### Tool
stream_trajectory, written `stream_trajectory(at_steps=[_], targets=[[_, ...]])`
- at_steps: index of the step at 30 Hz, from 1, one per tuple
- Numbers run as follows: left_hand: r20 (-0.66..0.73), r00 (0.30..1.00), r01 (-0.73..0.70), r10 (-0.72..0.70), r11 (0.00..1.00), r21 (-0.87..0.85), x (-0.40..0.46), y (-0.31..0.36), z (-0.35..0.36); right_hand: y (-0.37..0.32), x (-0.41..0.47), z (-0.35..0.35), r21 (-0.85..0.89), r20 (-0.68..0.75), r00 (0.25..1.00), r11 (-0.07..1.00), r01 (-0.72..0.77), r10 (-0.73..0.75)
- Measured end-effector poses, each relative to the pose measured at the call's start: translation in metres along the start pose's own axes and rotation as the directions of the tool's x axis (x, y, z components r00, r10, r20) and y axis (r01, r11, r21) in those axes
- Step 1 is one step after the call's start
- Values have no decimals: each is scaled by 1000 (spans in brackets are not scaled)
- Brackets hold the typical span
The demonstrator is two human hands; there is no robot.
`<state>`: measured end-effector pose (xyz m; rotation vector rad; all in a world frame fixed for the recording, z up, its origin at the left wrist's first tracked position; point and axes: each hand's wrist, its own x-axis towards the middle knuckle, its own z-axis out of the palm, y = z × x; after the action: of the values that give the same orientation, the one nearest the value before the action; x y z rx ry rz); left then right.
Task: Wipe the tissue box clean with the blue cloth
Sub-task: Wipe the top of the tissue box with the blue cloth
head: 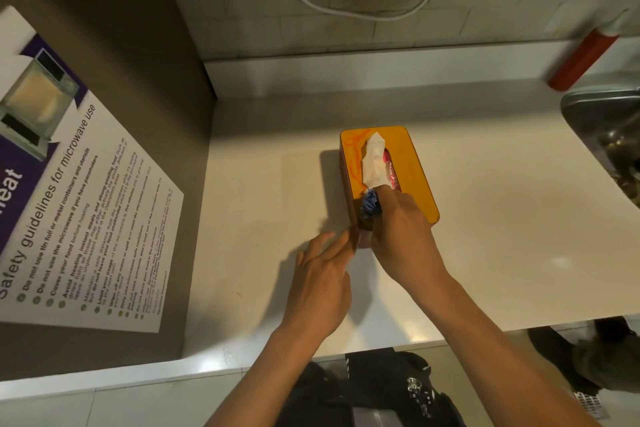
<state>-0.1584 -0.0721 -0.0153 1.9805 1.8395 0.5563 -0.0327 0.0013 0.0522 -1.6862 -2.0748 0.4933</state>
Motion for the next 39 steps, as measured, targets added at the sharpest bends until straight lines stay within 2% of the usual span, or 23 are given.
stream_trajectory(at_steps=[6,9,12,14,15,16,17,18,20,21,23,24,26,28,30,33,36,38,39], targets=[[-72,997,33,-39,997,-75,-2,2,9,-3,-3,-6,49,39,997,997,64,-66],[-29,1000,7,-8,999,-45,-1,-3,9,-5,-8,-8,54,58,992,992,110,-113],[-6,999,46,-47,997,-69,2,-7,7,-5,-10,-10,98,87,988,988,122,-130],[14,999,35,-34,998,-43,0,-12,5,-2,-9,-16,174,145,985,983,67,-92],[32,999,-8,8,1000,19,-2,-15,2,1,-9,-22,289,184,983,957,-34,-20],[56,998,-39,35,996,82,-6,-20,0,5,-11,-28,471,230,971,865,-174,70],[68,997,-32,25,995,97,-10,-25,-2,9,-13,-34,656,294,944,687,-313,150],[65,998,15,-19,997,71,-15,-28,-5,12,-16,-39,781,374,904,456,-427,206],[22,985,171,-170,971,-167,-25,-24,-15,18,-24,-46,847,502,839,78,-526,211],[23,966,247,-257,898,-363,-29,-19,-21,20,-27,-48,842,538,826,-55,-537,166],[97,925,318,-368,607,-728,-30,-2,-33,20,-33,-50,805,570,820,-230,-547,48],[151,914,320,-376,442,-838,-27,7,-39,18,-34,-51,780,580,814,-285,-556,-1],[244,917,308,-316,171,-936,-21,22,-49,14,-36,-48,750,586,809,-350,-562,-43],[308,916,318,-259,-2,-948,-15,29,-57,11,-36,-46,743,585,810,-381,-551,-31],[367,911,349,-185,-125,-929,-12,30,-61,10,-35,-44,751,577,816,-390,-533,-4],[400,913,378,-76,-207,-902,-10,28,-63,14,-33,-42,786,569,819,-345,-513,79],[382,924,360,-21,-291,-886,-7,28,-60,20,-30,-44,840,543,823,-113,-531,164],[364,931,344,1,-332,-878,-4,29,-59,23,-26,-48,860,501,853,30,-510,147],[360,933,341,4,-329,-881,-2,28,-59,24,-24,-51,862,492,862,69,-502,123]])
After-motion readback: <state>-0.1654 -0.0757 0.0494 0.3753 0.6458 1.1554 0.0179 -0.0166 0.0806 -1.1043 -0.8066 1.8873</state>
